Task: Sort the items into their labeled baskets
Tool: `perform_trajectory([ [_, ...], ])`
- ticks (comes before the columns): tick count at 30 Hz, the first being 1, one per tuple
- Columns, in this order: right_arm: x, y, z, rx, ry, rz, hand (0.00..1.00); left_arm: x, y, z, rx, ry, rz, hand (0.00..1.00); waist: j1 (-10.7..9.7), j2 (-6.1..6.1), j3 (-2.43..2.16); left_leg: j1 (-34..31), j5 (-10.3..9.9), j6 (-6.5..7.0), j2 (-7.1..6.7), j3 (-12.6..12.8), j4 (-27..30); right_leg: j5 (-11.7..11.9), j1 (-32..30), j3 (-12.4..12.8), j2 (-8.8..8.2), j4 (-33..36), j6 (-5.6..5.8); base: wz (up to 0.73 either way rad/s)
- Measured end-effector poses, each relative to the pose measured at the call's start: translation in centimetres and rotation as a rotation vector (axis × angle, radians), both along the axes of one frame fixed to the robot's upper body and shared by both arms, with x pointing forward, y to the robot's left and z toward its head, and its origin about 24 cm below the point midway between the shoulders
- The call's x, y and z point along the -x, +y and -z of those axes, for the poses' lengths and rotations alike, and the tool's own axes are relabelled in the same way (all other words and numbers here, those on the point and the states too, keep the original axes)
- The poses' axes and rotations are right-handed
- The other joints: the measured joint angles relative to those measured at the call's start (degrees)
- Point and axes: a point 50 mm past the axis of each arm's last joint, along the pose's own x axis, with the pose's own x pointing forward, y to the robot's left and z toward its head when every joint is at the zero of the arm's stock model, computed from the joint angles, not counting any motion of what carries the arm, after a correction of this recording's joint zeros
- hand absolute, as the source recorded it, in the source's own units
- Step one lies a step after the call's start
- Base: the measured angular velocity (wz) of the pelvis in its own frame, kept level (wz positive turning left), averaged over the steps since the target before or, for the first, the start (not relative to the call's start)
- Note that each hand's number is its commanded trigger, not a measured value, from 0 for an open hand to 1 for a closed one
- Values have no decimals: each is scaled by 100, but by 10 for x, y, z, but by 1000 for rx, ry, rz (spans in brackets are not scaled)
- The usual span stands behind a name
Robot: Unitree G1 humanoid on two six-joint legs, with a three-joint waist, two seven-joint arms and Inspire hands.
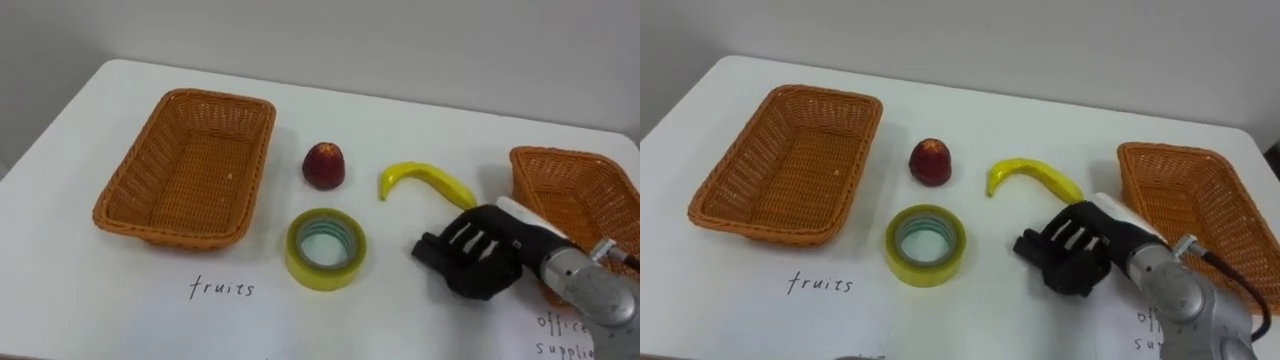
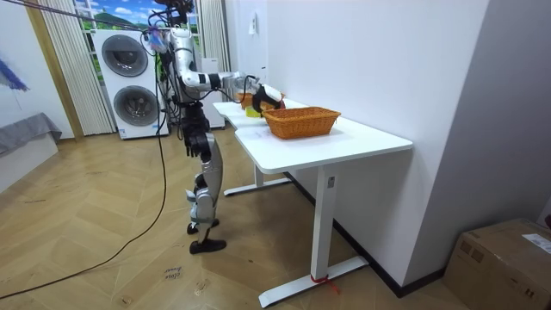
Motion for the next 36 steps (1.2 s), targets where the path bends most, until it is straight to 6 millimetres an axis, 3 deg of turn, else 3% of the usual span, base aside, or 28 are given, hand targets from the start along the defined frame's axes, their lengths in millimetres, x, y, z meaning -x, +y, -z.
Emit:
perform_trajectory([
  [7, -2, -9, -29, -25, -192, 55, 100, 4, 5, -2, -9, -16, -46, 0, -30, -20, 1, 2, -1, 3, 6, 17, 10, -4, 3, 26, 2, -54, 6, -1],
  [25, -2, -20, -49, -97, -470, 186, 100, 17, 4, -3, -17, -9, -48, 0, -76, 18, 5, 8, -4, 7, 5, 14, -38, -4, 8, 19, 3, -48, 7, 0],
  [30, -2, -24, -55, -98, -559, 228, 100, 21, 4, -3, -13, 1, -68, 0, -178, -12, -2, 52, -3, 5, 4, 13, -75, -4, 26, 13, 9, -46, 8, 0],
  [36, 6, -49, -69, -58, -703, 380, 100, 25, 6, -4, -26, 3, -93, 0, -269, -80, 7, 107, -3, 6, 9, 34, -113, -6, 58, 27, 6, -47, 10, -1],
])
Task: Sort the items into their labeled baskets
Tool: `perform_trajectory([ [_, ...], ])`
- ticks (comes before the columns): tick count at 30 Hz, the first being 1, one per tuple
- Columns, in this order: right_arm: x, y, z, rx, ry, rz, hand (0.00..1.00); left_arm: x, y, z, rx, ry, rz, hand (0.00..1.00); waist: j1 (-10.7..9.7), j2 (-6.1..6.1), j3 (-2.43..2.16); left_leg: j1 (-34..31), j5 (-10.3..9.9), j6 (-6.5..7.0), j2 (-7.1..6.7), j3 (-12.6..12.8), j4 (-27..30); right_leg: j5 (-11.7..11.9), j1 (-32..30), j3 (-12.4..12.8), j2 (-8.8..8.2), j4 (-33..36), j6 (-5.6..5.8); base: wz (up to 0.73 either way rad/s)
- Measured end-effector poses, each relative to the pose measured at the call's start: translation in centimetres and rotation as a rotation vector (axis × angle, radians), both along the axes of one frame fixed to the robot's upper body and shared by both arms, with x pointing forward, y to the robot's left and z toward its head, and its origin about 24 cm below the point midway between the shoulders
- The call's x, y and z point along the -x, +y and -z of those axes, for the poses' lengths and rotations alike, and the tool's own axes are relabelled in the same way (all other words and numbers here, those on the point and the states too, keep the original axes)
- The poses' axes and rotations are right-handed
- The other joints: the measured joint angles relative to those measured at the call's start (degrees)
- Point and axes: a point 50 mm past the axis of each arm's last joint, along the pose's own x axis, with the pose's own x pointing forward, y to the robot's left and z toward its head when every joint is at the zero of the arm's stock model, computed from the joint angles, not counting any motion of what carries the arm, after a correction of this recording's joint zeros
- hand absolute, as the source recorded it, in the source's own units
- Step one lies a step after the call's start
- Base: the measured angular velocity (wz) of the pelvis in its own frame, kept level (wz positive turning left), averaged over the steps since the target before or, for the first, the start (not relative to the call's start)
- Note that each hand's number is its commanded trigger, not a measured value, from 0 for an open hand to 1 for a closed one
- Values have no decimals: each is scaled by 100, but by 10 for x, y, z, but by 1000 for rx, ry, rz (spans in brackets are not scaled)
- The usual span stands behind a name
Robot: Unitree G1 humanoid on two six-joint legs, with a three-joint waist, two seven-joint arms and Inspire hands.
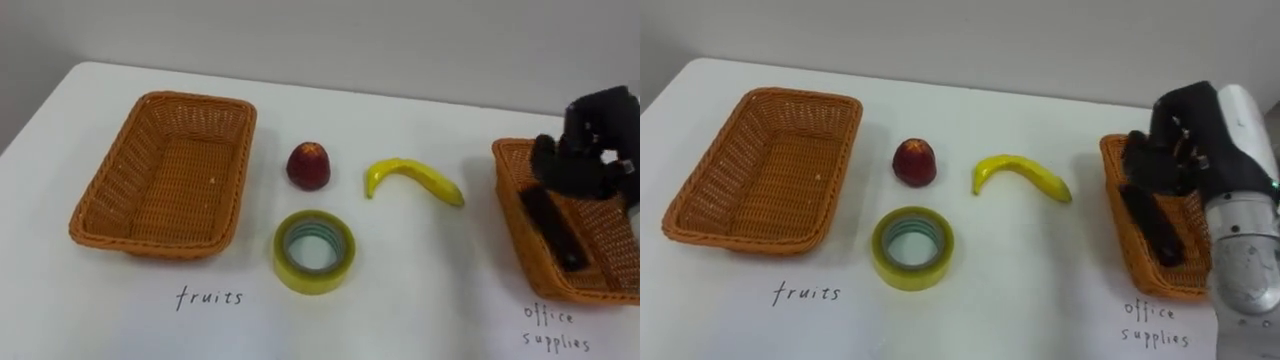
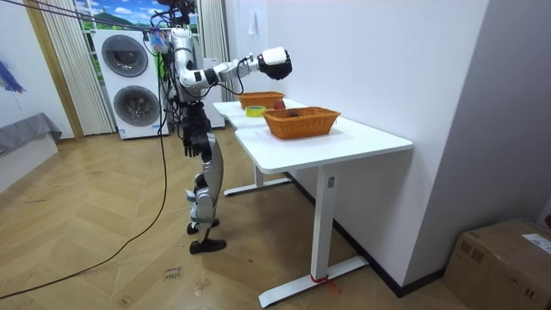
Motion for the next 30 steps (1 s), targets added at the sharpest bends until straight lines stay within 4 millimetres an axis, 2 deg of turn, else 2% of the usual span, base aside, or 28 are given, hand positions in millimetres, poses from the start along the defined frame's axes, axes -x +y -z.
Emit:
perform_trajectory([
  [6, 9, -16, -9, 24, -118, 145, 100, 4, 2, -1, -9, -1, -35, 0, -151, -51, -7, 2, 0, -1, 14, 103, -9, -1, -42, 17, 7, 19, 1, -7],
  [13, 21, -31, -4, 44, -135, 249, 100, 11, 3, -2, -13, 13, -54, 0, -316, -85, -21, 6, -1, 2, 13, 122, -8, -6, -82, 19, 4, 94, 10, -1],
  [16, 29, -50, 0, 41, -123, 344, 100, 19, 1, -3, -15, 15, -73, 0, -390, -67, -25, 15, -2, 5, 9, 128, -8, -6, -78, 27, -12, 92, 10, 0],
  [18, 33, -53, 3, 44, -114, 362, 80, 22, -1, -3, -10, 30, -78, 0, -441, -43, -29, 14, -2, 4, 12, 127, -7, -6, -81, 26, -9, 90, 10, 0],
  [22, 35, -55, 4, 41, -100, 374, 52, 23, -3, -2, -2, 35, -80, 0, -504, -5, -30, 11, 0, 3, 9, 137, -7, -17, -118, 45, -7, 73, 7, -2],
  [23, 35, -55, 4, 39, -100, 374, 38, 22, -3, -2, -3, 34, -80, 0, -500, -1, -31, -2, 1, 2, 8, 153, -7, -21, -146, 66, -6, 83, 5, -9],
  [24, 35, -55, 4, 39, -99, 375, 16, 21, -3, -2, -4, 30, -81, 0, -499, 10, -36, -5, 2, 4, 8, 164, -6, -22, -160, 71, -7, 90, 5, -8],
  [26, 35, -55, 5, 39, -98, 376, 0, 20, -3, -2, -4, 27, -80, 0, -499, 6, -38, 1, 1, 4, 7, 179, -7, -27, -160, 77, -9, 96, 9, -2],
  [30, 35, -55, 5, 36, -94, 380, 0, 20, -3, -2, -4, 26, -78, 0, -493, -30, -41, 4, 2, 4, 7, 205, -19, -29, -169, 82, -6, 96, 12, 0],
])
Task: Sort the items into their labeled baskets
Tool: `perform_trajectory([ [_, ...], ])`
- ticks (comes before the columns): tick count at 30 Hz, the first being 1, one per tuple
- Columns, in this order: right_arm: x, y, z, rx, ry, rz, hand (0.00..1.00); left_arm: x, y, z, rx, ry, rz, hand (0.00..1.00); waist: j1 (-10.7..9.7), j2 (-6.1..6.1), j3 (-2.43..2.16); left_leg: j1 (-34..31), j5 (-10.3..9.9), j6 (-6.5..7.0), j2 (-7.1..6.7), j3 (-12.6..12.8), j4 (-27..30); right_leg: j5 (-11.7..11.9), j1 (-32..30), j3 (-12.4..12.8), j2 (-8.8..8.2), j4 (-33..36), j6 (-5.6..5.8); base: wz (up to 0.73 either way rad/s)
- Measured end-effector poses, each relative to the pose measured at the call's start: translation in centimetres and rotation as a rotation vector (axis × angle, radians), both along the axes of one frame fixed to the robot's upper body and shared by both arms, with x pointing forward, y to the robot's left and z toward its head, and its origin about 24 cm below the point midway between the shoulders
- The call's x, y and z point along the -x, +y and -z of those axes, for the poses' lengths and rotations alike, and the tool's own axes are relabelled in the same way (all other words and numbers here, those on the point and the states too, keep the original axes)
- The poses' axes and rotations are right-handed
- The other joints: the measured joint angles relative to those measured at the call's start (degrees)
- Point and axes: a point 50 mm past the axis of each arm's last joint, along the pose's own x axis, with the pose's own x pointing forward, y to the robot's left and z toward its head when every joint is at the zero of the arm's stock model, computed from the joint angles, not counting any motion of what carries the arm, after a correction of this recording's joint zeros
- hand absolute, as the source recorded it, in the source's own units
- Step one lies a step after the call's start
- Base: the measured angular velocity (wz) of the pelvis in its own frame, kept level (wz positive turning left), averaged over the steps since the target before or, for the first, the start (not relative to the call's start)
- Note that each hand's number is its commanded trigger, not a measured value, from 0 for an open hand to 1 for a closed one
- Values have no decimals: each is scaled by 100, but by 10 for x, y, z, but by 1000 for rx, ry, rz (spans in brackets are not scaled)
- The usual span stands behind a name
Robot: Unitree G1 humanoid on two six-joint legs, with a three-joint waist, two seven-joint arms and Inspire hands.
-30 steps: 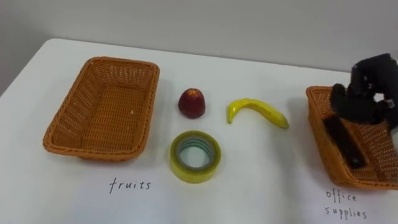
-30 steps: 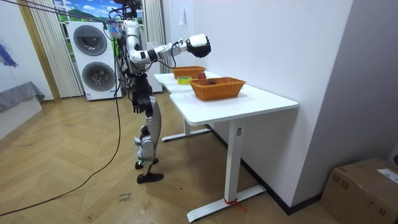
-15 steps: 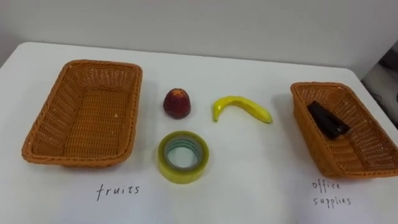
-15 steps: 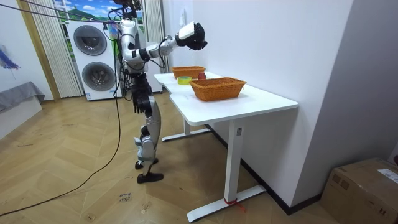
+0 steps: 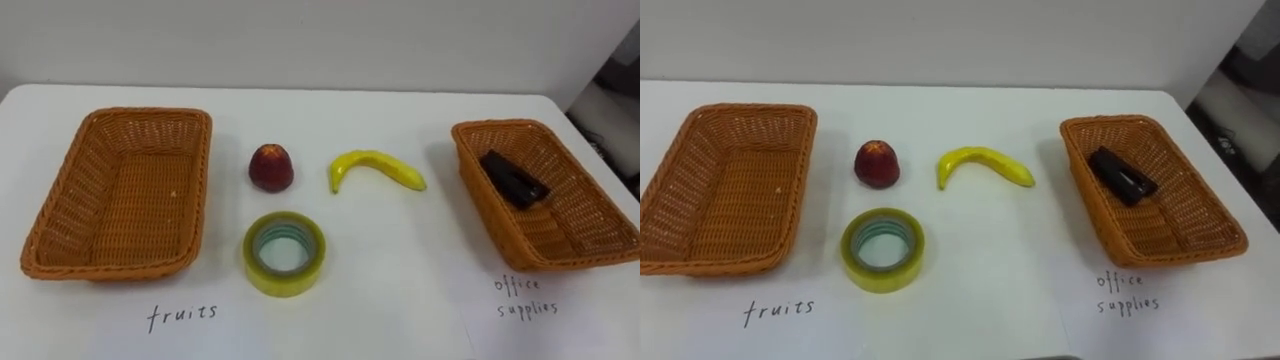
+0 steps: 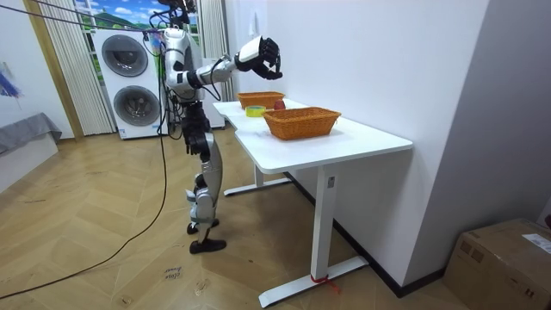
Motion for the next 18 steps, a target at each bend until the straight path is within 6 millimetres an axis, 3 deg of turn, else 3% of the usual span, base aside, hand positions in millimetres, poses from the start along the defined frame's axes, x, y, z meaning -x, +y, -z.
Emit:
perform_trajectory([
  [11, -6, 8, 0, -43, -24, -43, 0, -6, 2, 0, -19, -25, -21, 0, 234, -90, 35, -3, -1, 0, 5, 34, -17, -3, -42, 62, 12, 12, 0, -2],
  [18, -22, 23, -3, -162, -118, -139, 0, -19, 2, 2, -16, -49, 3, 0, 295, 23, 95, -21, -9, 6, 14, 13, -17, 0, 20, 12, 7, 3, 1, 3],
])
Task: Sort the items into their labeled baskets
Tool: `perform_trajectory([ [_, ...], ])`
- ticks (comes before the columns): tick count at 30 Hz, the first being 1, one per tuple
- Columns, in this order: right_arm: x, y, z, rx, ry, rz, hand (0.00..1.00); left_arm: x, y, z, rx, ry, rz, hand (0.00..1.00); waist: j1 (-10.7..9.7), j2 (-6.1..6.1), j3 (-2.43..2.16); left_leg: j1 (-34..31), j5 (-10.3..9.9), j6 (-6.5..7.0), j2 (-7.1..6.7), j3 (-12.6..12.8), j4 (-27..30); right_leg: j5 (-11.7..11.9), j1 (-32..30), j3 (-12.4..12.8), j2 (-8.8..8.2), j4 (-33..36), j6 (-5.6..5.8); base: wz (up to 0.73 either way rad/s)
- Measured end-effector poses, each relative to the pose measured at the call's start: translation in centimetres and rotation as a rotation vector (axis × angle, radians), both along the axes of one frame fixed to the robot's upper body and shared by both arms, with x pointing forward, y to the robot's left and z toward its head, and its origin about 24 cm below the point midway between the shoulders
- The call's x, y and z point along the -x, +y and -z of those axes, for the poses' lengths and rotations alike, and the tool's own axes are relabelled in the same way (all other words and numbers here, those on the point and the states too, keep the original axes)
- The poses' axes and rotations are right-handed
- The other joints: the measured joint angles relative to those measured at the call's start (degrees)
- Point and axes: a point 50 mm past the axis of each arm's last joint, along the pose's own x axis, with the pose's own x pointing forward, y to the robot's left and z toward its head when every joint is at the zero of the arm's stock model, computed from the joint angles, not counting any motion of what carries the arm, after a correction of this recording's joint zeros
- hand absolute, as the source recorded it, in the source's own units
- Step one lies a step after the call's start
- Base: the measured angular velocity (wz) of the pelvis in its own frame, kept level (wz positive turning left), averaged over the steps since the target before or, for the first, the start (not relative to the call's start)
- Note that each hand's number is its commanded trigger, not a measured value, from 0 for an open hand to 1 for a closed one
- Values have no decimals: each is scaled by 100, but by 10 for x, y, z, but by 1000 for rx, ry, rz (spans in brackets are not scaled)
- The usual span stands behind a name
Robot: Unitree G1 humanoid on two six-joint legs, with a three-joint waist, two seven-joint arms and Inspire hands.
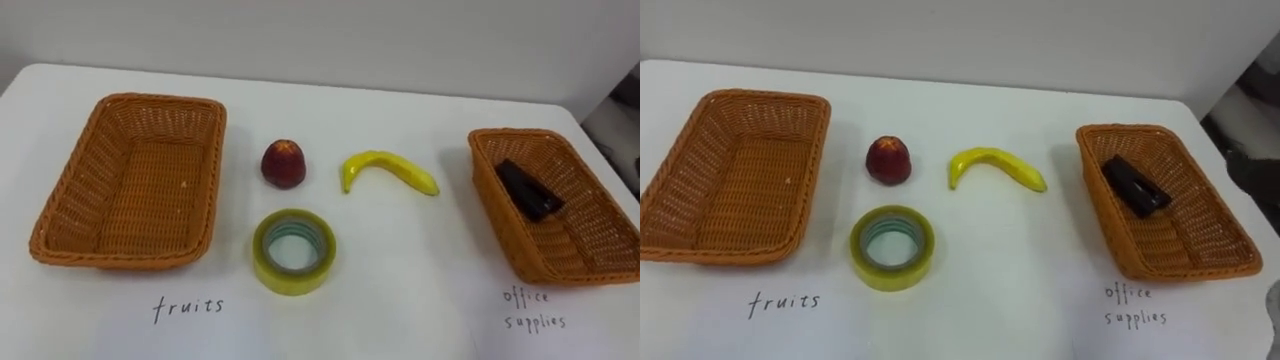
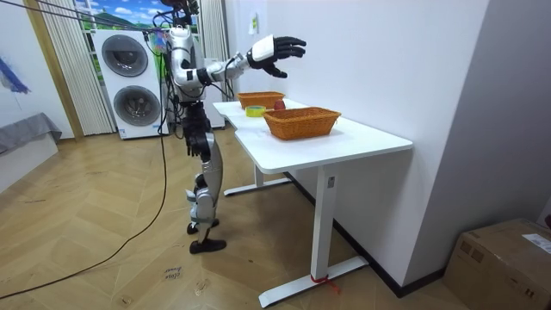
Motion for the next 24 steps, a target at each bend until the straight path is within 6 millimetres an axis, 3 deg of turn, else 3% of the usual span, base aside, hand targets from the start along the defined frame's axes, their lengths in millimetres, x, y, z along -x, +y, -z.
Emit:
perform_trajectory([
  [6, -9, 20, -3, -54, -6, -137, 0, -2, -3, 1, 14, -6, 10, 0, 122, 224, -35, 4, -4, 8, -5, 17, -13, 0, -18, -3, -9, 12, 1, -1],
  [9, -15, 33, -6, -52, -1, -217, 0, -8, -1, 0, 6, -29, 25, 0, 156, 266, -53, 20, 6, 3, -4, 20, 3, 0, 0, -39, -11, 12, 1, 5],
  [13, -22, 46, -3, -73, 8, -282, 0, -9, -1, 0, 1, -40, 37, 0, 288, 210, -55, 30, 30, 0, -11, -25, 8, 0, 20, -97, -21, 21, 1, 4],
  [16, -25, 57, 2, -91, 44, -353, 0, -6, -3, 0, 9, -28, 46, 0, 360, 111, -16, 69, 29, 0, -19, -122, -8, -4, 112, -192, -28, -6, 4, 16],
  [20, -28, 63, 4, -96, 79, -412, 0, -4, -5, 1, 19, -14, 56, 0, 497, 1, -41, -2, 27, 3, -31, -198, 39, -5, 109, -294, -56, -26, 4, 11],
  [24, -31, 78, 11, -112, 116, -493, 0, -5, -5, 2, 30, -4, 69, 0, 628, 10, -40, -40, 23, 10, -40, -269, 89, -4, 115, -361, -67, -17, 4, 8],
])
